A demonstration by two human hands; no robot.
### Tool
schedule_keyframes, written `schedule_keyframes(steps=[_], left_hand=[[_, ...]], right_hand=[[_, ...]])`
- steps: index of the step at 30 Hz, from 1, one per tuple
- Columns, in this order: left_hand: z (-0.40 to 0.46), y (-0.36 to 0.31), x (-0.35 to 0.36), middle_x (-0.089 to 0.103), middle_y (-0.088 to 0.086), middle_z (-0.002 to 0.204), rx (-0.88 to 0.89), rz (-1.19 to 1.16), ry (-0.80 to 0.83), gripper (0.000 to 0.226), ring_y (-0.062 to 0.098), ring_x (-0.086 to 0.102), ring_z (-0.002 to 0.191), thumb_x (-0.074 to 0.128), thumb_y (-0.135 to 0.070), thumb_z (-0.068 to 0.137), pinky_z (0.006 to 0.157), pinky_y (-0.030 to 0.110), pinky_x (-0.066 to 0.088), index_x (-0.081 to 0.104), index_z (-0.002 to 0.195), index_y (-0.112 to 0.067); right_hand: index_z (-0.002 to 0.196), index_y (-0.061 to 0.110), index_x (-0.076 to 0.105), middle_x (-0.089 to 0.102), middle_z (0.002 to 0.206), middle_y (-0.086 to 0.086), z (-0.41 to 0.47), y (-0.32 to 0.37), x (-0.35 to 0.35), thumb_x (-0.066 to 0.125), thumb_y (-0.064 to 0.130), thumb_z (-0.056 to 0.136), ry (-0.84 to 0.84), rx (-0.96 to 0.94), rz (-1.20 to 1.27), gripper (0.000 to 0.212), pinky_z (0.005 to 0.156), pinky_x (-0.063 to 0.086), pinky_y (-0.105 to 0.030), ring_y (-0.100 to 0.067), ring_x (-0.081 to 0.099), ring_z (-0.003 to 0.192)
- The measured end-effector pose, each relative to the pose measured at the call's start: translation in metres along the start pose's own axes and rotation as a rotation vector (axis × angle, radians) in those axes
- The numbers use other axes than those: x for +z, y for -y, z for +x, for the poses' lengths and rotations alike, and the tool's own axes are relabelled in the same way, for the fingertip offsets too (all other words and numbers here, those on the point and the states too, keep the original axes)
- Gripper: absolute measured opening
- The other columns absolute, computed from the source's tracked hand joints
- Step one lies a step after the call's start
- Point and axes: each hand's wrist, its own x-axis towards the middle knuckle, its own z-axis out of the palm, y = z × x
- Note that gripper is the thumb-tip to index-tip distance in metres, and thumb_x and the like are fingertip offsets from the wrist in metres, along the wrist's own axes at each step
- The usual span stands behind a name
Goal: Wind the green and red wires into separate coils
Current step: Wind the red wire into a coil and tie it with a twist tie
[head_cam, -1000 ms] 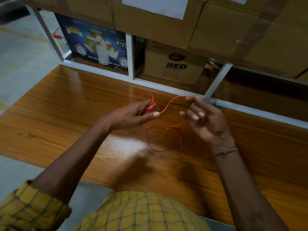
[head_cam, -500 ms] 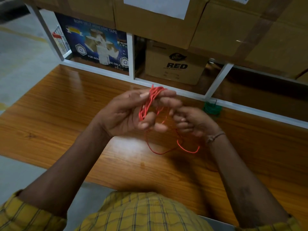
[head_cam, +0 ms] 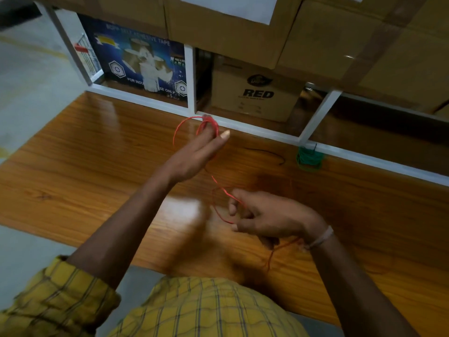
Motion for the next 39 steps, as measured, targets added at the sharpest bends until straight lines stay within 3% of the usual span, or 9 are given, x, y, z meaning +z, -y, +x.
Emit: schedule_keyframes(steps=[2, 4, 11, 16, 22, 26, 30, 35, 39], left_hand=[[0.005, 0.018, -0.003, 0.013, 0.006, 0.178, 0.012, 0.363, 0.015, 0.082, 0.025, 0.017, 0.162, 0.033, -0.077, 0.102, 0.130, 0.053, 0.020, 0.008, 0.168, -0.035], [0.006, 0.029, -0.004, -0.015, 0.012, 0.177, -0.012, 0.558, 0.035, 0.100, 0.028, 0.007, 0.164, 0.029, -0.080, 0.100, 0.132, 0.054, 0.015, -0.017, 0.167, -0.021], [-0.012, 0.028, 0.005, 0.057, 0.015, 0.145, 0.023, 0.729, 0.168, 0.079, 0.023, 0.060, 0.120, 0.024, -0.073, 0.101, 0.098, 0.034, 0.043, 0.032, 0.154, -0.014], [-0.023, 0.012, 0.005, 0.072, -0.009, 0.107, -0.017, 0.370, 0.411, 0.049, 0.000, 0.060, 0.076, 0.037, -0.065, 0.105, 0.073, 0.028, 0.050, 0.060, 0.124, -0.026], [-0.030, -0.009, 0.004, 0.061, 0.023, 0.127, 0.002, -0.503, 0.749, 0.047, 0.006, 0.044, 0.053, 0.034, -0.011, 0.111, 0.046, 0.016, 0.035, 0.036, 0.154, 0.007], [-0.033, -0.020, 0.000, 0.037, 0.044, 0.139, 0.080, -0.961, 0.794, 0.061, 0.016, 0.070, 0.070, 0.054, -0.012, 0.106, 0.054, 0.017, 0.053, 0.028, 0.157, 0.012], [-0.031, -0.027, 0.000, 0.057, 0.035, 0.142, 0.162, -1.198, 0.816, 0.074, 0.050, 0.068, 0.120, 0.071, -0.015, 0.098, 0.101, 0.049, 0.060, 0.032, 0.156, 0.011], [-0.023, -0.032, 0.010, 0.021, 0.032, 0.160, 0.133, -1.130, 0.500, 0.118, 0.054, 0.052, 0.137, 0.087, -0.033, 0.083, 0.113, 0.061, 0.045, 0.010, 0.160, 0.012], [-0.010, -0.028, 0.016, 0.049, 0.014, 0.151, -0.038, -0.810, 0.134, 0.126, 0.034, 0.055, 0.141, 0.096, -0.062, 0.056, 0.111, 0.053, 0.050, 0.039, 0.154, -0.007]], right_hand=[[0.115, 0.023, 0.054, 0.063, 0.075, -0.005, -0.012, -0.002, -0.012, 0.073, 0.018, 0.098, -0.049, -0.059, -0.055, 0.026, 0.043, 0.046, -0.031, -0.022, 0.059, 0.051], [0.119, 0.029, 0.057, 0.067, 0.078, -0.006, -0.028, -0.008, -0.027, 0.075, 0.019, 0.097, -0.011, -0.084, -0.028, 0.030, 0.047, 0.047, -0.033, -0.024, 0.060, 0.055], [0.106, 0.034, 0.069, 0.072, 0.097, -0.002, -0.049, -0.037, -0.064, 0.064, 0.017, 0.101, -0.370, -0.053, -0.043, 0.019, 0.087, 0.060, -0.053, -0.022, 0.070, 0.090], [0.108, 0.017, 0.069, 0.073, 0.103, -0.007, -0.038, -0.037, -0.067, 0.064, 0.020, 0.103, -0.780, 0.007, 0.158, 0.007, 0.074, 0.065, -0.034, -0.016, 0.078, 0.085], [0.105, 0.005, 0.062, 0.060, 0.078, -0.007, -0.004, -0.039, -0.067, 0.062, 0.017, 0.105, -0.752, -0.040, 0.905, 0.012, 0.051, 0.059, -0.021, -0.013, 0.072, 0.060], [0.110, 0.010, 0.065, 0.056, 0.071, 0.002, 0.026, -0.048, -0.049, 0.068, 0.030, 0.102, -0.676, 0.108, 0.842, 0.021, 0.032, 0.026, -0.014, 0.000, 0.041, 0.040], [0.097, 0.006, 0.073, 0.056, 0.065, -0.001, 0.045, -0.048, -0.015, 0.064, 0.032, 0.105, -0.707, 0.147, 0.529, 0.028, 0.037, 0.027, -0.017, -0.003, 0.039, 0.040], [0.079, 0.021, 0.076, 0.062, 0.060, 0.000, 0.049, -0.032, 0.021, 0.058, 0.035, 0.107, -0.551, 0.035, 0.209, 0.036, 0.058, 0.042, -0.027, -0.006, 0.054, 0.053], [0.091, 0.021, 0.074, 0.068, 0.059, 0.002, 0.032, -0.015, 0.027, 0.055, 0.026, 0.108, -0.395, -0.045, 0.034, 0.026, 0.062, 0.045, -0.023, 0.000, 0.060, 0.056]])
